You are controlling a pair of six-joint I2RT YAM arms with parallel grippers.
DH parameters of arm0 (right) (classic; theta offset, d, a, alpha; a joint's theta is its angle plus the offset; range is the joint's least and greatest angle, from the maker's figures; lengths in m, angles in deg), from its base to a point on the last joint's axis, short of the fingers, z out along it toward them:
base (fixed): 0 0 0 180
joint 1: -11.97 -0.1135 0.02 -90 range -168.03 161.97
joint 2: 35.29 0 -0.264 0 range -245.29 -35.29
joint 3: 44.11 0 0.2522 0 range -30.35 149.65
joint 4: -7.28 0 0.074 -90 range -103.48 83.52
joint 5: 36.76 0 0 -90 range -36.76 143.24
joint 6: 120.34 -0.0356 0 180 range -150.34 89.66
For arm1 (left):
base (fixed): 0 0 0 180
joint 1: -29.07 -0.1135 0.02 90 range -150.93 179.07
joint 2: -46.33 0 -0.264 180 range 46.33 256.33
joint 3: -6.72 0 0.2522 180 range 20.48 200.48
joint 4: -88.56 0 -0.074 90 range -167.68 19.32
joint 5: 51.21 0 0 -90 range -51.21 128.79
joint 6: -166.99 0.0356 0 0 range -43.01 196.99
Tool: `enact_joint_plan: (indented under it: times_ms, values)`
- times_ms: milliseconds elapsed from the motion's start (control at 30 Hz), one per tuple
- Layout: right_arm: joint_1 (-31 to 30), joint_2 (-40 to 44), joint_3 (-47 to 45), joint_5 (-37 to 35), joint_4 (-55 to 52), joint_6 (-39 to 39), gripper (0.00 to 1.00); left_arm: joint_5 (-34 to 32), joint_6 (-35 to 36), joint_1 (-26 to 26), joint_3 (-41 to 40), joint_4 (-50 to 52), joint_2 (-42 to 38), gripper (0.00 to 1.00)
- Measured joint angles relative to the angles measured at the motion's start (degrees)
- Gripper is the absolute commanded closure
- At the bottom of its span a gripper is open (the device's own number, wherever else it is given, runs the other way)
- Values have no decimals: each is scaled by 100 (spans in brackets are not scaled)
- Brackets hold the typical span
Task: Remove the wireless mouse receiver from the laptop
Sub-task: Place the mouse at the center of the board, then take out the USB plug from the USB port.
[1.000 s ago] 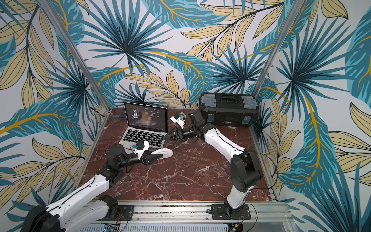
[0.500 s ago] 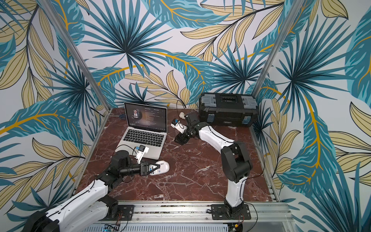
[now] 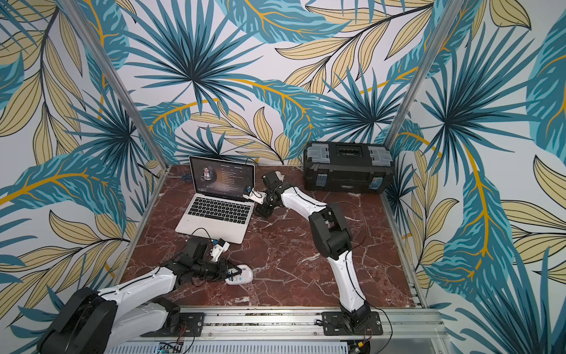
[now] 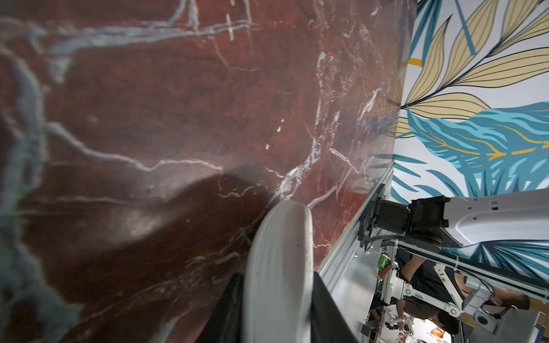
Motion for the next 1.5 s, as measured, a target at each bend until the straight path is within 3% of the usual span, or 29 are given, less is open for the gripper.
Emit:
enact_joint_plan:
  times_ms: [200,233,267,333,467,800,967,1100,1200,1333,1500]
  values:
    - [-44,-949,1244,-192,-933,125,34,109,201,0,225,-214,507,89]
    - [-59,-1104,1504,-225,-1119,155,35,125,236,0,282,-219,588,79]
    - [-72,-1235,1762,-240,-1309,195,35,129,273,0,328,-219,649,64]
    - [-109,-1447,2227,-323,-1626,256,38,61,350,2,404,-184,697,56]
    - [-195,-1659,2660,-435,-2017,409,40,-212,474,-55,466,48,656,30]
    - [-304,-1858,3099,-474,-2500,575,45,-796,879,-767,807,1056,122,26]
    - [-310,-1991,3388,-474,-2667,581,45,-1097,1252,-1558,1587,1631,-168,22]
    - [-317,-2074,3539,-479,-2767,592,45,-1978,1502,-2149,2409,1526,-101,19]
    - [-317,-2177,3744,-474,-2806,603,45,-2557,1639,-2636,2992,1228,442,20]
    - [-317,-2291,3960,-468,-2922,601,45,-3051,1884,-3283,3998,1196,1858,25]
    - [-315,-2356,4107,-470,-3016,599,46,-3211,2267,-3665,5388,1543,3707,27]
